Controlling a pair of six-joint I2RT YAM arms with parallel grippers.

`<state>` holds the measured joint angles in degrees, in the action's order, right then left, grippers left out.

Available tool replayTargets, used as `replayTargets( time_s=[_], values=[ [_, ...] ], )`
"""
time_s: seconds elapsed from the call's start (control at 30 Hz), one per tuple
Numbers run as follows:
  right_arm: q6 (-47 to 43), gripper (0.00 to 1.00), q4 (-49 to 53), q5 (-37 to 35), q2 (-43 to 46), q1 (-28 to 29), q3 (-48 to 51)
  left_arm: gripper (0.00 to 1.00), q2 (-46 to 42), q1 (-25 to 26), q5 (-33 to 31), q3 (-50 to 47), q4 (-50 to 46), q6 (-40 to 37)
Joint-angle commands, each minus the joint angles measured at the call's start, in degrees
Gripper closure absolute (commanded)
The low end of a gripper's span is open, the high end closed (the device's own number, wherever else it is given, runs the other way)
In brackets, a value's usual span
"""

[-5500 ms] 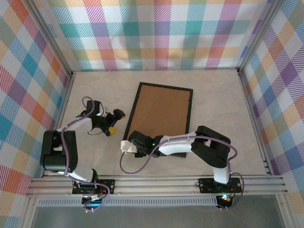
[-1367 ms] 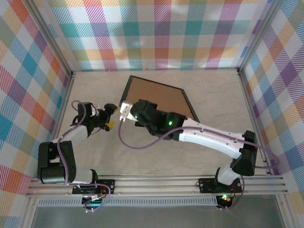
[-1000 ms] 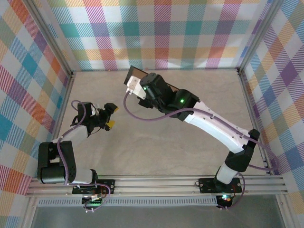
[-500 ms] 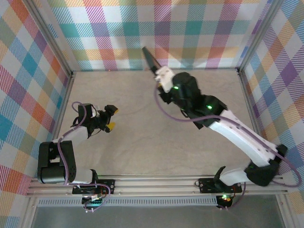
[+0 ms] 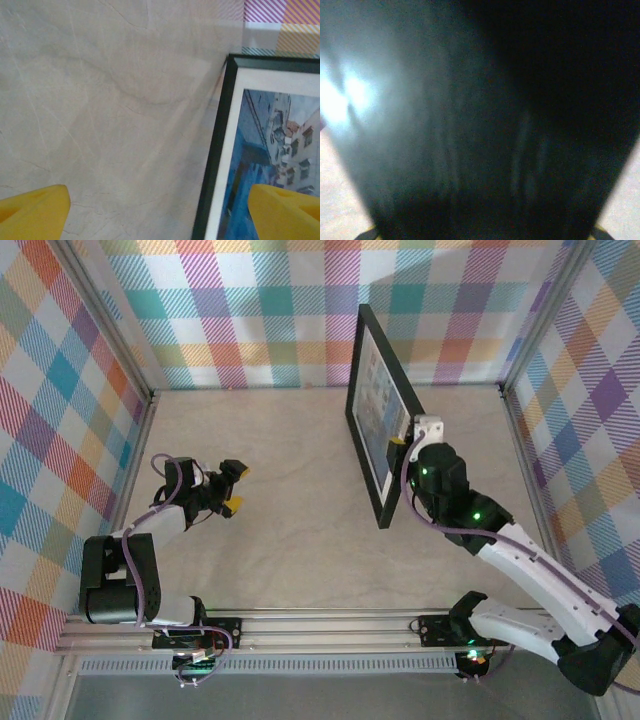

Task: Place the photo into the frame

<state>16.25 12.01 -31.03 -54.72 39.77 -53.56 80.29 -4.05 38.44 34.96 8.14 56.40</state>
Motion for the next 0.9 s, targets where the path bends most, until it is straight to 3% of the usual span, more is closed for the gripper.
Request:
replayTargets(
  time_s=[0.0, 0.3, 0.87],
  values=[
    [13.97, 1.00, 3.94, 4.89, 3.09, -1.99, 6.94, 0.08, 0.67, 0.19, -0.07, 0.45, 1.46, 1.01],
    [26.94, 1.00, 1.92, 2.55, 6.36, -3.64, 18.51, 0.08, 1.38, 3.41, -1.78, 1.10, 2.40, 1.95],
    [50.12, 1.00, 4.36, 3.53, -1.80, -5.84, 27.31, 0.08, 5.11, 10.75, -5.28, 1.92, 5.70, 4.42]
  ],
)
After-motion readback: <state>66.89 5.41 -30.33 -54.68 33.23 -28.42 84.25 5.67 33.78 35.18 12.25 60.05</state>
